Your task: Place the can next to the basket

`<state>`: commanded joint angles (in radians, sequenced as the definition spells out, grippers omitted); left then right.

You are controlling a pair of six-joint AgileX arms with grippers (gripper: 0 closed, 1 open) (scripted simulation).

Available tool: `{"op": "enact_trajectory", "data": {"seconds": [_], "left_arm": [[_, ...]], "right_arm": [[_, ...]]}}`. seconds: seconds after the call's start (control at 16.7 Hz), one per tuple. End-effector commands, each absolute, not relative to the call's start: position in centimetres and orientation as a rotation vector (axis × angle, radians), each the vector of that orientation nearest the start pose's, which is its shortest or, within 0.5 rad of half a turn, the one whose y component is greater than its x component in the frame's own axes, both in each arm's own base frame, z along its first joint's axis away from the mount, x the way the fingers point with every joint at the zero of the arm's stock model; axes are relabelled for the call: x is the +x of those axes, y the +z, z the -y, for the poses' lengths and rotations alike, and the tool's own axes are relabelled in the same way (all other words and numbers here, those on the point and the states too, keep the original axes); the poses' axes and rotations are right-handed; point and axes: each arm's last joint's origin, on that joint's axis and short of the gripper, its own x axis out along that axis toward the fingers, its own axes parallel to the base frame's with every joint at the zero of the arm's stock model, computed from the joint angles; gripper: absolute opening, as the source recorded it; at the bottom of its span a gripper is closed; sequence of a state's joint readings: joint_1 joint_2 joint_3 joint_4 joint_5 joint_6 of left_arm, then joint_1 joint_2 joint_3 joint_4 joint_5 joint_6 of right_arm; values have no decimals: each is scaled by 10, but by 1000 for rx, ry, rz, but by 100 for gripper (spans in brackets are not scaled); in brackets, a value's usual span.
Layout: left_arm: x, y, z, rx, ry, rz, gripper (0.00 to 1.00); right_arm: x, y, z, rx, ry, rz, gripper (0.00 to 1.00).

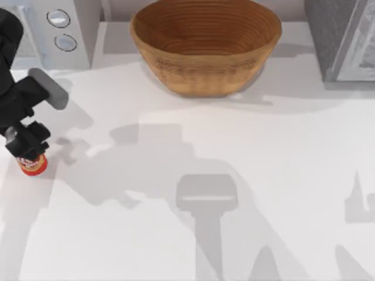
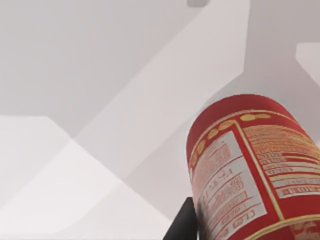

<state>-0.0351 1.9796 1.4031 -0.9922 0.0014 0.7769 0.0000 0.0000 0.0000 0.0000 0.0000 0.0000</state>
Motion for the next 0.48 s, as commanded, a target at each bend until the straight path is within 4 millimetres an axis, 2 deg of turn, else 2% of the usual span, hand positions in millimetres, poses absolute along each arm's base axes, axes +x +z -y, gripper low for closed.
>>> {"op": "enact_trajectory", "data": {"seconds": [0.48], "left_arm": [[369, 160, 10, 630, -629, -1476, 0]], "right_arm": [[106, 160, 1, 0, 0, 0, 100]]}}
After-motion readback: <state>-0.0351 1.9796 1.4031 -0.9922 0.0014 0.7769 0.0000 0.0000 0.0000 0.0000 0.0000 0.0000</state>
